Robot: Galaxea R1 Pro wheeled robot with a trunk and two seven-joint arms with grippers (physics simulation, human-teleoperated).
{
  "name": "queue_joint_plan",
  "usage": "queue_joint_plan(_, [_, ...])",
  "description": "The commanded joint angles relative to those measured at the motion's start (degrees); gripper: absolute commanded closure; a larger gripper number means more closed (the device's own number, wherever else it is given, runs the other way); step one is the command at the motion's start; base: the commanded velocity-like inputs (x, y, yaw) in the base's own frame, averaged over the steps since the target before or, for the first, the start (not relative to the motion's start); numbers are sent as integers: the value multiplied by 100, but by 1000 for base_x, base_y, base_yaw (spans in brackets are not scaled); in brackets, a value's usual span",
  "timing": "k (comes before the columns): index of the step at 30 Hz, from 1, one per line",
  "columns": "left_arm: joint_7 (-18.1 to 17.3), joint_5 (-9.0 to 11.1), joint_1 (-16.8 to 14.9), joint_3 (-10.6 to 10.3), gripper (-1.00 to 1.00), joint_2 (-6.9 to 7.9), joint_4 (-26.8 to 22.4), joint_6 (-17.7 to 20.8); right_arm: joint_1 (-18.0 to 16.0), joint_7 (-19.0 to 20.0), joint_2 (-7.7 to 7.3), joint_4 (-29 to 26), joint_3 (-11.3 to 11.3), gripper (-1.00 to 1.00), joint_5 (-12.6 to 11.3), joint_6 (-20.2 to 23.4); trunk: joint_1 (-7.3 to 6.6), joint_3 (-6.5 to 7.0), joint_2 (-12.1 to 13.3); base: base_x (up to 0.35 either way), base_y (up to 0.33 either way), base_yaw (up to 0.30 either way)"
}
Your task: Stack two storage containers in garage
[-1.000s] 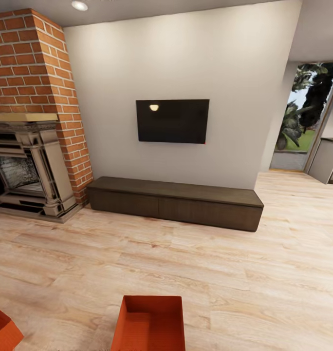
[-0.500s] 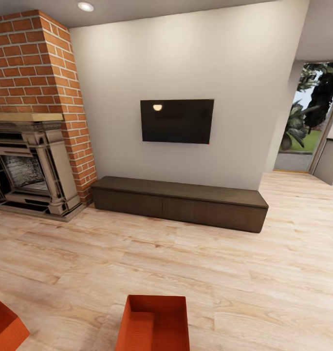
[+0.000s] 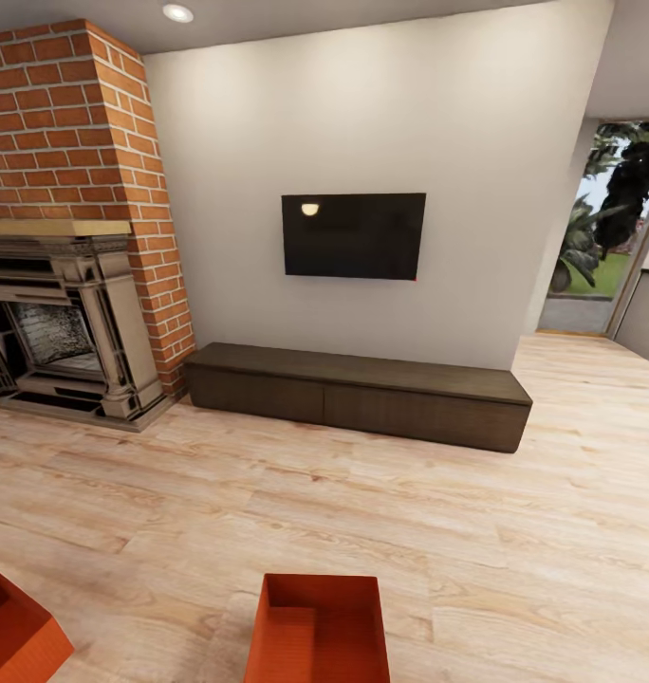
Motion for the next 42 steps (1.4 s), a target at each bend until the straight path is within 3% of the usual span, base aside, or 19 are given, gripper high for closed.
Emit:
queue_joint_plan(1, [1, 27, 0, 12, -100, -2, -3, -10, -7, -33, 3, 16, 16, -100, 33, -22, 0, -5, -3, 0, 8, 0])
queue_joint_plan(42, [2, 29, 0, 12, -100, 4, -3, -7, -7, -33, 6, 16, -20, -100, 8, -15, 0, -5, -3, 0, 9, -18])
